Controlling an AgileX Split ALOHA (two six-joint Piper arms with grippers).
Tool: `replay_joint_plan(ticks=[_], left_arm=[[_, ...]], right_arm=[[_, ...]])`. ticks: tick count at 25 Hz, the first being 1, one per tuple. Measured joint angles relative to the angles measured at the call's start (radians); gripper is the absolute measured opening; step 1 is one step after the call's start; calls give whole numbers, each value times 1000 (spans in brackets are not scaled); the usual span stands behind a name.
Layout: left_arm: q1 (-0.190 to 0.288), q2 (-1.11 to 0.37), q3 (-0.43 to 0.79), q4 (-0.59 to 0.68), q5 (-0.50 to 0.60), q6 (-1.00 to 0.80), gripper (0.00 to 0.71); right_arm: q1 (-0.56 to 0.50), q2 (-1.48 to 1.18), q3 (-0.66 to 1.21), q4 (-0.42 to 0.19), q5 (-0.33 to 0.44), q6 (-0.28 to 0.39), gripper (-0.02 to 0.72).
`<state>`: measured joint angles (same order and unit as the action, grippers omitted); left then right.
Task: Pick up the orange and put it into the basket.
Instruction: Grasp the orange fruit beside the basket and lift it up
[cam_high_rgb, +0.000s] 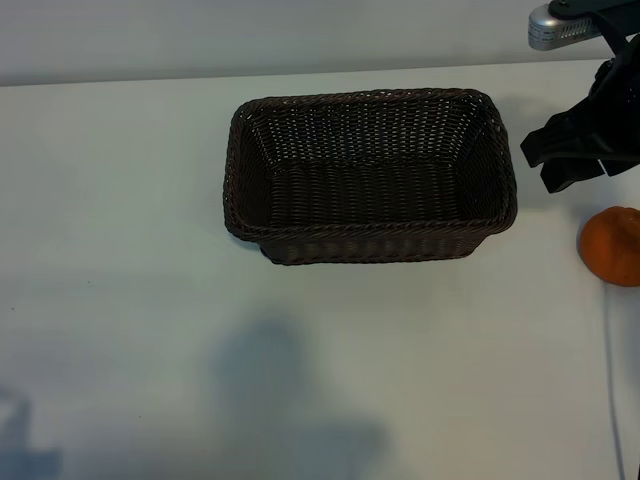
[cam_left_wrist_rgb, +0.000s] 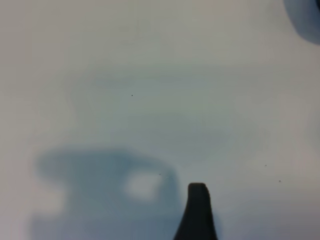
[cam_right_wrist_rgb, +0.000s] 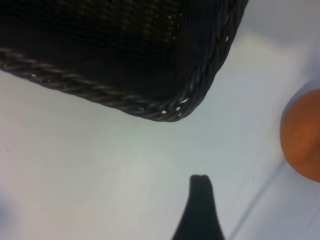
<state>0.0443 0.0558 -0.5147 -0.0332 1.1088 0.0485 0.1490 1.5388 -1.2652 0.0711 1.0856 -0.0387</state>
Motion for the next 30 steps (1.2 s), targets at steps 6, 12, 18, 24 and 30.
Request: replay_joint_plan(ticks=[6, 12, 18, 24, 30], left_arm=[[0, 0, 14, 8, -12, -4, 596], [0, 0, 14, 9, -15, -6, 596], [-3, 0, 14, 9, -15, -8, 596], [-5, -7, 14, 10, -15, -8, 595], [-6, -63, 14, 10, -15, -5, 595]], right_arm=[[0, 0, 0, 0, 0, 0, 547], [0, 0, 0, 1, -14, 0, 547], [0, 0, 0, -1, -47, 0, 547], [0, 1, 0, -57, -95, 33, 547], [0, 61, -1, -131, -106, 103, 547]])
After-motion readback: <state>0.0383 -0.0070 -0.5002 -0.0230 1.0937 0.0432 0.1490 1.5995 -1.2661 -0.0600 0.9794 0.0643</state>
